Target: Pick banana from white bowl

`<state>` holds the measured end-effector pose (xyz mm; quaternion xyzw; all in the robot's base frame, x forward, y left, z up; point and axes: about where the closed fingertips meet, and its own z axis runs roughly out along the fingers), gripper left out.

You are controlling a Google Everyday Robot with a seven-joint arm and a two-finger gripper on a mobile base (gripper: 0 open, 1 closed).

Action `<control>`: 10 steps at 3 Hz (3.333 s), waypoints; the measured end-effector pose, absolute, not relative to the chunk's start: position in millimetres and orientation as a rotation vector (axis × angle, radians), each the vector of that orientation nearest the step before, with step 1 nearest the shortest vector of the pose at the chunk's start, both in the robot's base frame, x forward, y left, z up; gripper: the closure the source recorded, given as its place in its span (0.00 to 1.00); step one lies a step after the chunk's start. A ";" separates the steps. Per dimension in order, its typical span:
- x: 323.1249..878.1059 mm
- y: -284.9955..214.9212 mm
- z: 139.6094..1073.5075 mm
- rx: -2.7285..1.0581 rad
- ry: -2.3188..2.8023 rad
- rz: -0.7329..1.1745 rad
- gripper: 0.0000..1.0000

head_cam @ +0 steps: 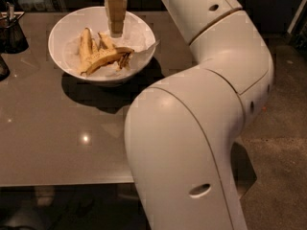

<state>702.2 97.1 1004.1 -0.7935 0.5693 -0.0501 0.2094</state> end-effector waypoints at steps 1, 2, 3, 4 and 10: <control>708.3 100.0 981.6 -2.231 1.619 -0.115 0.27; 709.1 101.6 960.1 -2.255 1.652 -0.072 0.31; 708.8 103.2 944.9 -2.273 1.674 -0.038 0.33; 708.6 107.3 933.6 -2.294 1.679 -0.013 0.39; 715.6 112.9 893.1 -2.375 1.699 0.043 0.40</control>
Offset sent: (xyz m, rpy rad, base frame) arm -0.0290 -0.0271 -0.0677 -0.1628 0.2949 -0.0140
